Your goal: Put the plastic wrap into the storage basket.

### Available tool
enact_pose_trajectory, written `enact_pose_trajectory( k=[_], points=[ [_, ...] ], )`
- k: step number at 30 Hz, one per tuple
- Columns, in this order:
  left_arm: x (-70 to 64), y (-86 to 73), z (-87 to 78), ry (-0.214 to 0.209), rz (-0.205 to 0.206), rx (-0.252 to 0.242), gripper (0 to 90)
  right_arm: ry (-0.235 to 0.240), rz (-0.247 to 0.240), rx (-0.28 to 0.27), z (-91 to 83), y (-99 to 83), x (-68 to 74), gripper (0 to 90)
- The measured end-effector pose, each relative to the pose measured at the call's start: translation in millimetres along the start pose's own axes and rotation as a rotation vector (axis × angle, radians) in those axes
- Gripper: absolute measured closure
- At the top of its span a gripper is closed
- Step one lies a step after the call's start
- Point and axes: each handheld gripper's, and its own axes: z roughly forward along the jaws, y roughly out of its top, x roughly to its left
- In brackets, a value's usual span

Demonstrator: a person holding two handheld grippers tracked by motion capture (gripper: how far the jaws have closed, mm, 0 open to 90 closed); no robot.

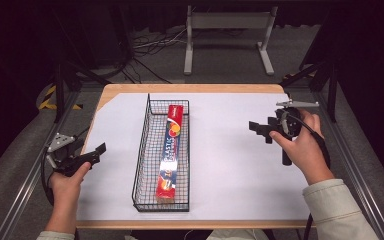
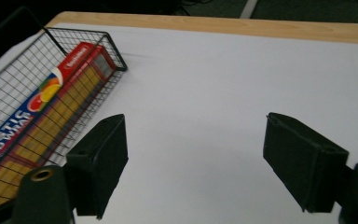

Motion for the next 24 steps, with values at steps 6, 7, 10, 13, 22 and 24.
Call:
enact_pose_trajectory(
  k=[6,7,10,13,22,24],
  points=[
    [-1.4,-1.0,0.4,-0.053,0.02,-0.032,13.8,-0.022,0.031,-0.007,4.4,-22.7,-14.7,21.5],
    [-1.6,-1.1,0.7,-0.056,0.021,-0.034,13.8,-0.025,0.035,-0.005,5.3,-27.0,-17.4,21.5],
    [-2.0,-1.6,2.1,-0.059,0.027,-0.033,13.7,-0.041,0.046,-0.008,8.6,-40.8,-24.6,21.5],
    [-2.7,-3.7,4.8,-0.065,0.038,-0.025,13.6,-0.051,0.058,-0.011,11.2,-54.6,-31.1,21.6],
    [-6.2,-8.4,9.5,-0.107,0.049,-0.028,12.7,-0.016,0.185,0.007,20.0,-86.3,-49.2,30.4],
    [-6.8,-8.7,10.5,-0.106,0.055,-0.022,12.7,-0.064,0.157,-0.001,19.4,-87.5,-49.5,30.4]
  ],
)
